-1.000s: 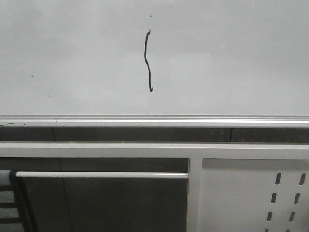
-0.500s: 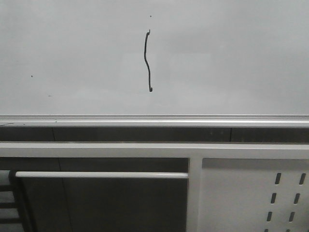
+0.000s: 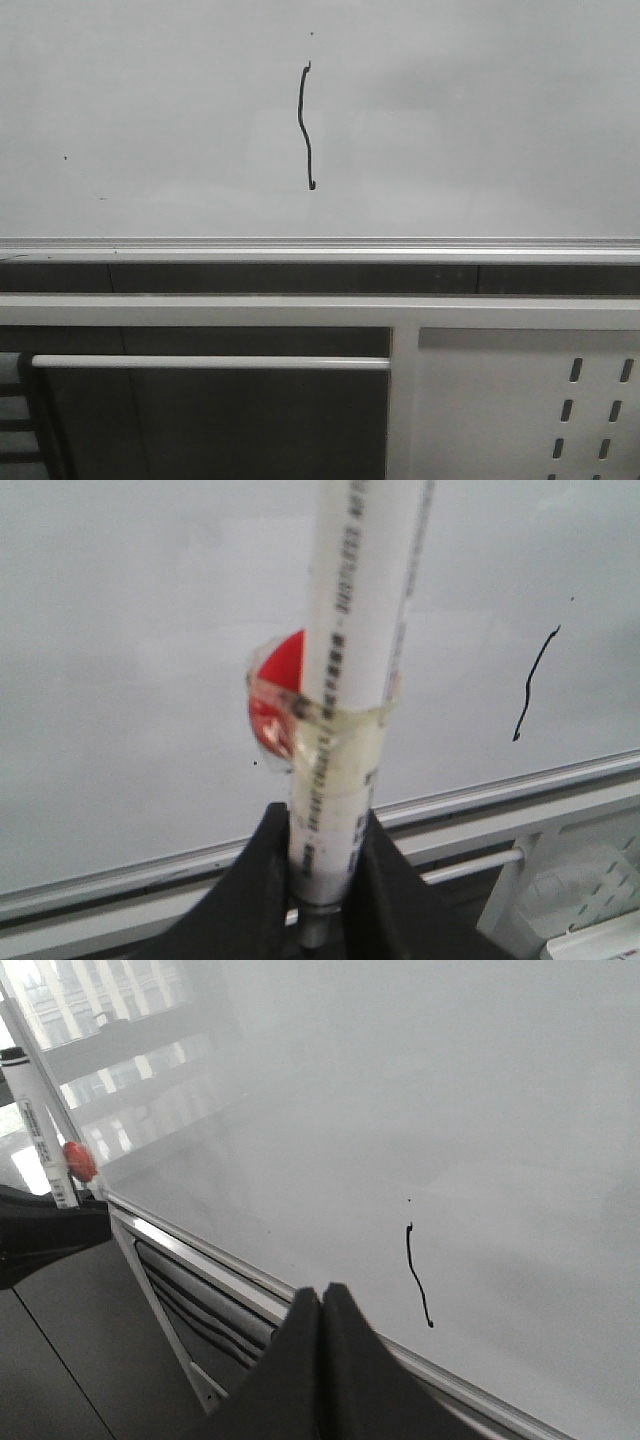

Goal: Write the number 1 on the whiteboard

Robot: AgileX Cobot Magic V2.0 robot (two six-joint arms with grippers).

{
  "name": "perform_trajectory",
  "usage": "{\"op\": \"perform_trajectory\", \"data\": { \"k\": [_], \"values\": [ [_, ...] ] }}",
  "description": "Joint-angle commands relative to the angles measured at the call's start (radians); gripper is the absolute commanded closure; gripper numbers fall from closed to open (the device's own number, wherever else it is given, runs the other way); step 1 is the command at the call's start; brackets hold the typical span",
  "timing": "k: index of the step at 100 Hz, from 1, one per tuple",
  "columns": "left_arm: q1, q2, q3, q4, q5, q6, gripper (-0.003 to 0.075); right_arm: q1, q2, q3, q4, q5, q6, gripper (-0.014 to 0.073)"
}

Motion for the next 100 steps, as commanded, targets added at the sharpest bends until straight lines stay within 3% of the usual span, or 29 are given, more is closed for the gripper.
{"op": "perform_trajectory", "data": {
  "k": [1, 31, 60, 100],
  "values": [
    [0.003, 0.046, -0.026, 0.063, -0.019, -0.047, 0.0738, -0.002, -0.007, -0.027, -0.013, -0.058, -0.022, 0.066],
    [0.003, 0.182, -0.026, 0.2, -0.039, -0.314, 0.0738, -0.002, -0.007, -0.027, -0.013, -0.064, -0.022, 0.066],
    [0.003, 0.273, -0.026, 0.301, -0.062, -0.44, 0.0738, -0.002, -0.007, -0.027, -0.013, -0.064, -0.022, 0.066],
    [0.003, 0.347, -0.026, 0.362, -0.06, -0.491, 0.0738, -0.002, -0.008, -0.027, -0.013, -0.064, -0.022, 0.066]
  ]
}}
